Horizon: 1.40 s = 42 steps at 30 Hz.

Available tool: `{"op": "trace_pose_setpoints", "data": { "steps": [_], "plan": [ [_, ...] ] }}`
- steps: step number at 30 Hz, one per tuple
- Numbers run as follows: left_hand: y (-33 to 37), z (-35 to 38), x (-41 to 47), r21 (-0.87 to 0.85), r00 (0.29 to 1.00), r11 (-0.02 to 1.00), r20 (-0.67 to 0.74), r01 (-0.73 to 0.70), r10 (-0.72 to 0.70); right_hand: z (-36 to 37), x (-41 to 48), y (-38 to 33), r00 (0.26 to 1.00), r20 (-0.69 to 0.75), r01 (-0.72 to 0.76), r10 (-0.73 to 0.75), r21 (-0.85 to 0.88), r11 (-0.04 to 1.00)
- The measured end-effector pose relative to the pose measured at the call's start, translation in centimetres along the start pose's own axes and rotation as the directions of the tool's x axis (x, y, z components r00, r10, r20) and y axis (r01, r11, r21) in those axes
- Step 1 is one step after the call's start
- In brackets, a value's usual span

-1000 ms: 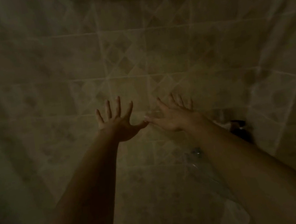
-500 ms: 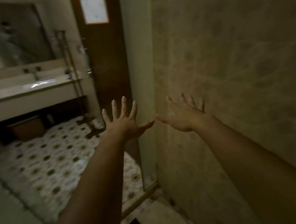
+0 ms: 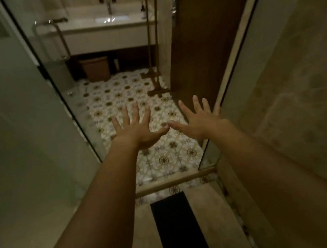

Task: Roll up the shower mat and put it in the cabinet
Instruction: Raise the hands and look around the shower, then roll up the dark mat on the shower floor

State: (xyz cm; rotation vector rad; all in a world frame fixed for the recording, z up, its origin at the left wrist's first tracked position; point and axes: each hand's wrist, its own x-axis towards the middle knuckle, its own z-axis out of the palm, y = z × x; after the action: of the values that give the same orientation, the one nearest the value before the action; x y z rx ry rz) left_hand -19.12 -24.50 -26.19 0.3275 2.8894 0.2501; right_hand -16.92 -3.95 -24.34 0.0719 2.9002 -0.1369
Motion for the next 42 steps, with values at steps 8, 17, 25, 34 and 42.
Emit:
{"op": "trace_pose_setpoints", "data": {
  "steps": [8,17,25,34,42],
  "plan": [
    [-4.1,11.3,1.8,-0.034,0.966,0.982,0.189,0.187,-0.177,10.6,6.6,-1.8,0.973,0.205,0.114,-0.105,-0.032,0.993],
    [-6.7,30.1,8.9,-0.041,0.92,0.948,0.257,0.314,-0.294,29.8,16.2,2.7,0.919,0.344,0.209,-0.193,-0.01,0.978],
    [-12.7,60.1,17.2,-0.054,0.881,0.945,0.384,0.322,-0.278,59.1,27.1,9.1,0.8,0.575,0.211,-0.172,0.0,0.978],
    [-17.6,89.2,24.1,0.084,0.837,0.986,0.521,0.145,-0.168,88.0,35.5,15.4,0.831,0.494,0.299,-0.257,-0.007,0.954],
    [-20.0,95.2,24.5,0.083,0.987,0.995,0.148,0.048,-0.06,94.7,37.0,17.4,0.885,0.184,0.453,-0.427,-0.135,0.881]
  ]
}}
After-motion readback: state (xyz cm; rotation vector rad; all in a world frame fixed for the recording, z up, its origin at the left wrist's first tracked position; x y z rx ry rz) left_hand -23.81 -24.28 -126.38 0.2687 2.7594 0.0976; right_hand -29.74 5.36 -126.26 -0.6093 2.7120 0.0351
